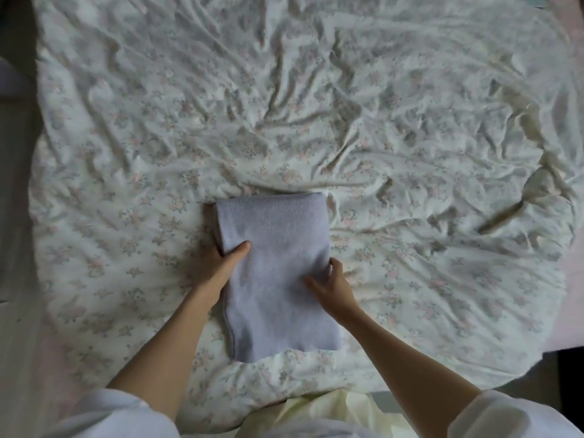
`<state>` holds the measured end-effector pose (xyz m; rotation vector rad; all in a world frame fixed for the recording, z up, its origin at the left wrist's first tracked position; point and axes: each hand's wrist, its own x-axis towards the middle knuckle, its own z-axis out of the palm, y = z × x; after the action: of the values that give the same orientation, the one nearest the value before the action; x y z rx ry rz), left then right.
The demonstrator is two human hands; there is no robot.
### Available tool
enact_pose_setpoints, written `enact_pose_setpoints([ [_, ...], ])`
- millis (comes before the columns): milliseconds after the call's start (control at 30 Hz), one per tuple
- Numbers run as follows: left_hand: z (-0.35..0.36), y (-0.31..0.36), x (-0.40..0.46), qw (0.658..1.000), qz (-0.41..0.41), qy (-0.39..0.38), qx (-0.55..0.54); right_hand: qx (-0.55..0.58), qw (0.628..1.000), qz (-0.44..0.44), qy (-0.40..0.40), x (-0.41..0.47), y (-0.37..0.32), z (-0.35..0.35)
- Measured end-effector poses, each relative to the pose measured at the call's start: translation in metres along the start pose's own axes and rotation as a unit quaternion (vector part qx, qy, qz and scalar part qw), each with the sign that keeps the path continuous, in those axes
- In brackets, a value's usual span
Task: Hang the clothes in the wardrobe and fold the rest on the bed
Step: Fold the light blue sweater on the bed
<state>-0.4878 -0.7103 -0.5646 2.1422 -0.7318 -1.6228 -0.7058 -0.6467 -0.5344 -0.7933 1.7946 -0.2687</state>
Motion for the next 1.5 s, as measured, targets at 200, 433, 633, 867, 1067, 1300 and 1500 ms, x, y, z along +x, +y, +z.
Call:
enact_pose_setpoints([
  [200,0.006,0.004,-0.01,0.996,0.01,-0.053,-0.069,0.012,0.996,-0.031,0.08,-0.005,-0.012,0.006],
  [433,0.04,0.009,-0.048,0.989,0.13,0.032,-0.055,-0.091,0.977,-0.108,0.159,-0.018,-0.033,0.007],
  [633,0.03,0.063,-0.073,0.965,0.221,0.118,-0.08,-0.127,0.941,-0.218,0.224,-0.031,-0.074,-0.025],
  [867,-0.022,0.164,-0.133,0.919,0.331,0.199,-0.08,-0.091,0.872,-0.404,0.261,-0.079,-0.17,-0.06],
  [1067,-0.084,0.223,-0.211,0.842,0.421,0.322,-0.103,-0.073,0.787,-0.558,0.253,-0.145,-0.254,-0.083],
  [1300,-0.181,0.255,-0.311,0.746,0.513,0.406,-0.124,-0.027,0.711,-0.663,0.232,-0.247,-0.331,-0.063],
  [1500,-0.301,0.26,-0.373,0.694,0.563,0.433,-0.119,0.011,0.653,-0.724,0.223,-0.324,-0.4,0.001],
])
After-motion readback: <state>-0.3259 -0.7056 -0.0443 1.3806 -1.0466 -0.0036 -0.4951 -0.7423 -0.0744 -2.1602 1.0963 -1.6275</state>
